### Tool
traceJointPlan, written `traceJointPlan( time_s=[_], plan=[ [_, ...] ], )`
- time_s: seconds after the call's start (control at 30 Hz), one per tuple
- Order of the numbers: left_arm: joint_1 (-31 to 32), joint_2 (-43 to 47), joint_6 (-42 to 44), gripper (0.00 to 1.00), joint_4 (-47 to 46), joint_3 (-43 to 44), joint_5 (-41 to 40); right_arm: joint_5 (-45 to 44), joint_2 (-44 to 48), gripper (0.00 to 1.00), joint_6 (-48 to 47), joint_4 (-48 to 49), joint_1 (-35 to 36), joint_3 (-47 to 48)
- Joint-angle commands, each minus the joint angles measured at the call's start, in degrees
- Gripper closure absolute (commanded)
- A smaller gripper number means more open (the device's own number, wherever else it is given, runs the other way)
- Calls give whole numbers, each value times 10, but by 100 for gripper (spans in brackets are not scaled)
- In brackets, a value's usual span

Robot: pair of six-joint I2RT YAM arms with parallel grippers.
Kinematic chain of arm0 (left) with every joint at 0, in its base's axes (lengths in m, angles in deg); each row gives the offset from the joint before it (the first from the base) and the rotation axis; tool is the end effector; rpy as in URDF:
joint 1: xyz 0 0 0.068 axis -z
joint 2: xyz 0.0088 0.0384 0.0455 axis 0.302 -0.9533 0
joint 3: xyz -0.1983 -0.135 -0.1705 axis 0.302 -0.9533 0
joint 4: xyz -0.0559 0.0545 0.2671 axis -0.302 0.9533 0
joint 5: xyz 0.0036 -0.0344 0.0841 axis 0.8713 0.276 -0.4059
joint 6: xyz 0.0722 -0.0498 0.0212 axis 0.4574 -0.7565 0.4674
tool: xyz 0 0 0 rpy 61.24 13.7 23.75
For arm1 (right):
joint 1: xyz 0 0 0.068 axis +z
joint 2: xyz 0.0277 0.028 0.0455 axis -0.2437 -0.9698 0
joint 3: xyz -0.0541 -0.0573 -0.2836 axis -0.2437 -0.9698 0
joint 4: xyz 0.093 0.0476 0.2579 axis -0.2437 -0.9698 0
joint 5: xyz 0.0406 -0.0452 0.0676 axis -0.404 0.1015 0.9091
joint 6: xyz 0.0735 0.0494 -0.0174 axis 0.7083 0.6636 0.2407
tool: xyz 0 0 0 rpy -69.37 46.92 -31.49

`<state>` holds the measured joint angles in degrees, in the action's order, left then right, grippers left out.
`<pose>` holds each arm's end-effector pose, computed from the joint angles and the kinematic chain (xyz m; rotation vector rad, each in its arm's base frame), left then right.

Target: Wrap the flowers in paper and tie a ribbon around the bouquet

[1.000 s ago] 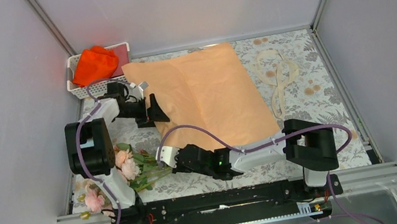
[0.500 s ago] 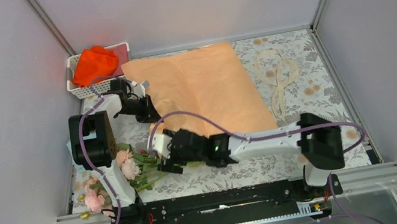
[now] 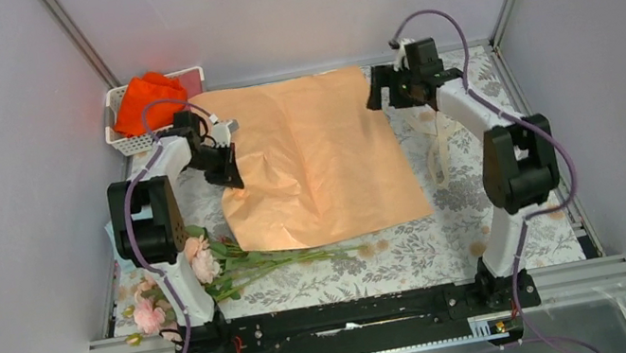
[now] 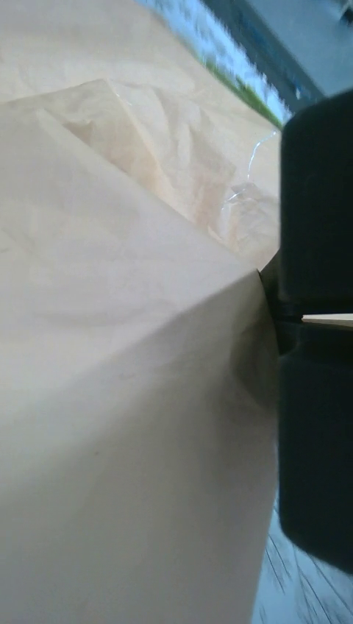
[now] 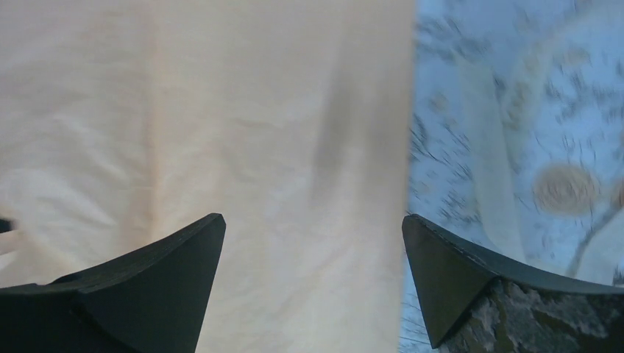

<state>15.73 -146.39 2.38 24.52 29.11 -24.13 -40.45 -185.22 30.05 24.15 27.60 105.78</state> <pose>0.4070 -0.0332 0.1573 0.3966 2.6775 -0.8001 0.4650 0.1320 0.2848 -0.2276 2.1156 0.4998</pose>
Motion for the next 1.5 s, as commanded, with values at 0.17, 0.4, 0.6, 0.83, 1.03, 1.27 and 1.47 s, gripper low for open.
traceJointPlan(
  time_s=[0.17, 0.4, 0.6, 0.83, 1.03, 1.27, 1.47],
  plan=[
    [87, 48, 141, 100, 32, 71, -327, 36, -154, 1, 36, -120, -58, 70],
    [127, 48, 133, 100, 23, 96, -349, 117, -209, 8, 62, -74, -60, 47],
    [127, 52, 128, 100, 2, 74, -380, 245, -222, 11, 102, -10, -59, 7],
    [127, 48, 125, 100, -24, 55, -396, 361, -195, 32, 206, 145, -59, -47],
    [127, 42, 121, 100, -39, 61, -411, 224, -121, 100, 202, 140, -60, -90],
    [148, 0, 95, 100, -44, 133, -395, -51, 108, 100, 228, 158, -61, -308],
    [169, -93, 80, 96, -57, 224, -423, -81, 241, 100, 309, 210, -61, -470]
  ],
)
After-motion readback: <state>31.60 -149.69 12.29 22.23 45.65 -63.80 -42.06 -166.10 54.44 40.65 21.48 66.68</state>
